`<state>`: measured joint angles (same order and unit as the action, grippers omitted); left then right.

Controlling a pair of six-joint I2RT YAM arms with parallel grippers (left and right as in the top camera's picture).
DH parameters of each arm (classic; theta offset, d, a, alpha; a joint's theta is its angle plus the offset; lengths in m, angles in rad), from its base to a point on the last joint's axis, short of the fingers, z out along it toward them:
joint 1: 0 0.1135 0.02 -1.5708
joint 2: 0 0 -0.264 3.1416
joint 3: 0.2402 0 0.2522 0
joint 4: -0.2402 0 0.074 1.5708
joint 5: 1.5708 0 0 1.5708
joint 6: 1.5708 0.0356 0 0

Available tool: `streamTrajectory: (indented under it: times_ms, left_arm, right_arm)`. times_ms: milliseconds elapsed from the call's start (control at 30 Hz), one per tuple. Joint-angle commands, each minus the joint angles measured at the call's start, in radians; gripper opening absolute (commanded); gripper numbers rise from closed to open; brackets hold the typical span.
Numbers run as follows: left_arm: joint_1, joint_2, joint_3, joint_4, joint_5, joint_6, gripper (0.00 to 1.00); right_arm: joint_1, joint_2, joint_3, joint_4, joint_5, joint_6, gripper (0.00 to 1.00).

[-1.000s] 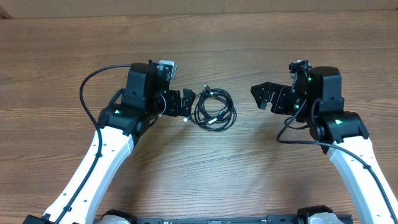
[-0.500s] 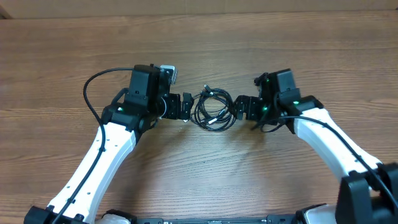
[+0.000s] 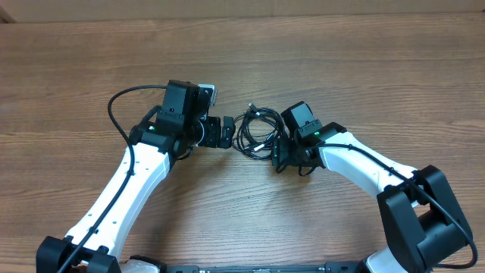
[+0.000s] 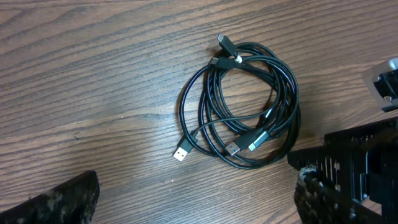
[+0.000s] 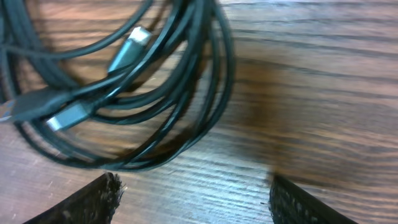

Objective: Untangle cables

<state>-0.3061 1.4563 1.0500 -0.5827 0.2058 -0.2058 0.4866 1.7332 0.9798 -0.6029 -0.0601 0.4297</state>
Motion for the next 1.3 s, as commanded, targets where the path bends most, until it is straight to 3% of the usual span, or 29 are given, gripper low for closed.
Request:
streamTrajectory:
  times_ms: [0, 167, 700, 933, 1100, 1167, 1267]
  left_arm:
    - [-0.002, 0.006, 0.018, 0.003, -0.003, 0.012, 1.0]
    - [-0.002, 0.006, 0.018, -0.002, -0.002, 0.012, 1.0]
    - [-0.002, 0.006, 0.018, -0.008, -0.002, 0.011, 1.0]
    - [-0.002, 0.006, 0.018, -0.013, 0.005, 0.011, 1.0]
    - [-0.002, 0.006, 0.019, -0.019, 0.005, 0.011, 1.0]
    - [-0.002, 0.006, 0.019, -0.019, 0.005, 0.011, 1.0]
    - [-0.002, 0.006, 0.019, -0.016, 0.005, 0.011, 1.0]
  right_arm:
    - [0.002, 0.001, 0.021, 0.024, 0.065, 0.099, 0.75]
    - [0.007, 0.003, 0.021, 0.07, 0.07, 0.174, 0.75]
    - [0.018, 0.078, -0.037, 0.076, 0.113, 0.229, 0.73]
    - [0.018, 0.078, -0.055, 0.007, 0.217, 0.282, 0.57]
    - [0.018, 0.078, -0.055, -0.009, 0.224, 0.281, 0.57]
    - [0.018, 0.078, -0.045, 0.0, 0.223, 0.249, 0.68]
    - [0.018, 0.077, 0.01, -0.017, 0.196, 0.132, 0.75]
